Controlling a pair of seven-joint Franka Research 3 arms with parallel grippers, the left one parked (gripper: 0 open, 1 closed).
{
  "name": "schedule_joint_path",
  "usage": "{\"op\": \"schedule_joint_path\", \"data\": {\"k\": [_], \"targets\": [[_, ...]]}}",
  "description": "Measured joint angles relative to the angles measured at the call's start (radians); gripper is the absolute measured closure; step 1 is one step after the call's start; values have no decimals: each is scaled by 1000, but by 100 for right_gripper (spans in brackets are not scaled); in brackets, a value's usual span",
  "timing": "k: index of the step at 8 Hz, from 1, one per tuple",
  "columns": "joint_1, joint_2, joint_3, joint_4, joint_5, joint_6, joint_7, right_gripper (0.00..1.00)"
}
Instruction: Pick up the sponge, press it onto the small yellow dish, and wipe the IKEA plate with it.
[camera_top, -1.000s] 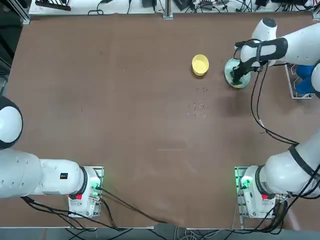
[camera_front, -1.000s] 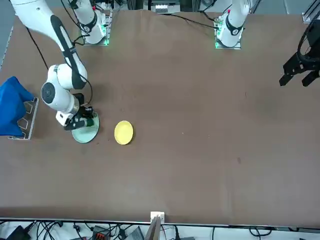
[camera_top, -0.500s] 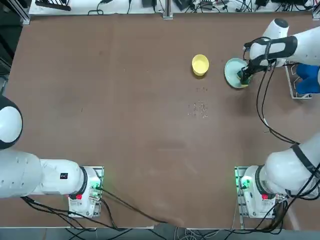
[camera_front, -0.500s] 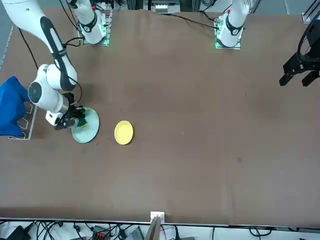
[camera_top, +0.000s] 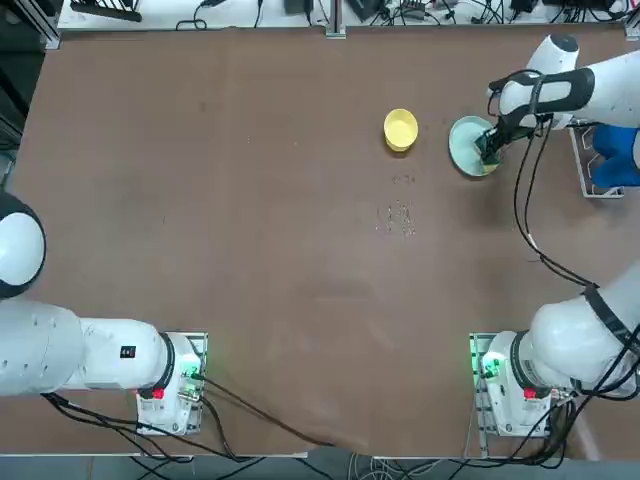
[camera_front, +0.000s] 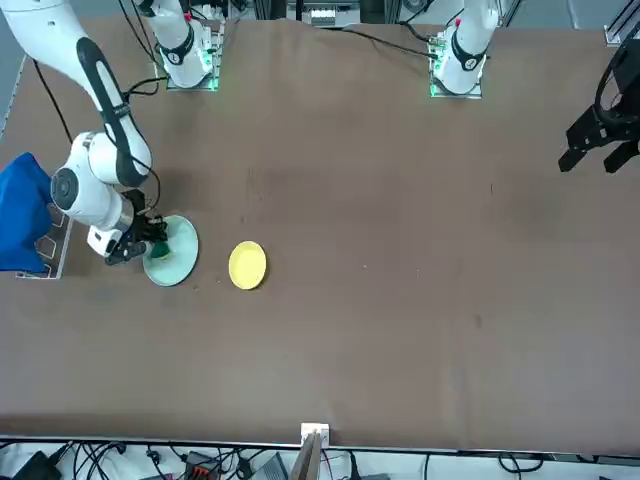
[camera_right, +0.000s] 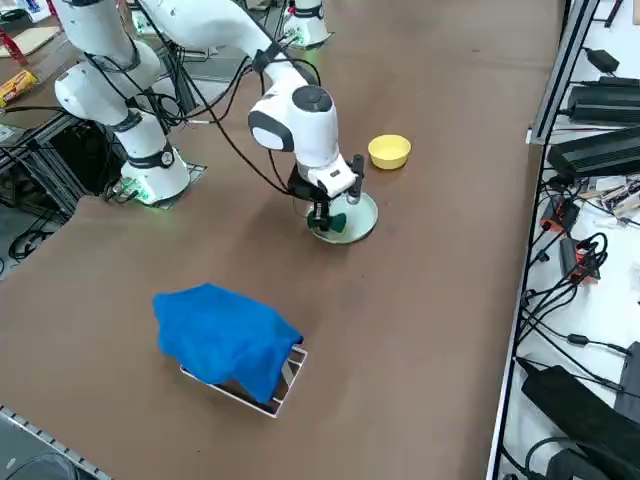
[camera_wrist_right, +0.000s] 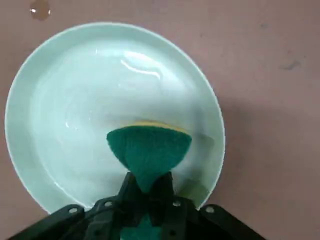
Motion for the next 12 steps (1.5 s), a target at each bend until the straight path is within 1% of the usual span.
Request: {"op": "schedule_joint_path", "data": {"k": [2, 5, 7, 11, 12], "targets": [[1, 34, 6, 44, 0, 0, -3, 91], [5, 74, 38, 104, 0, 0, -3, 91], [17, 86, 50, 121, 0, 1, 6, 91], [82, 88, 55, 130, 0, 0, 102, 91], [86, 88, 60, 133, 1, -5, 107, 91]]}}
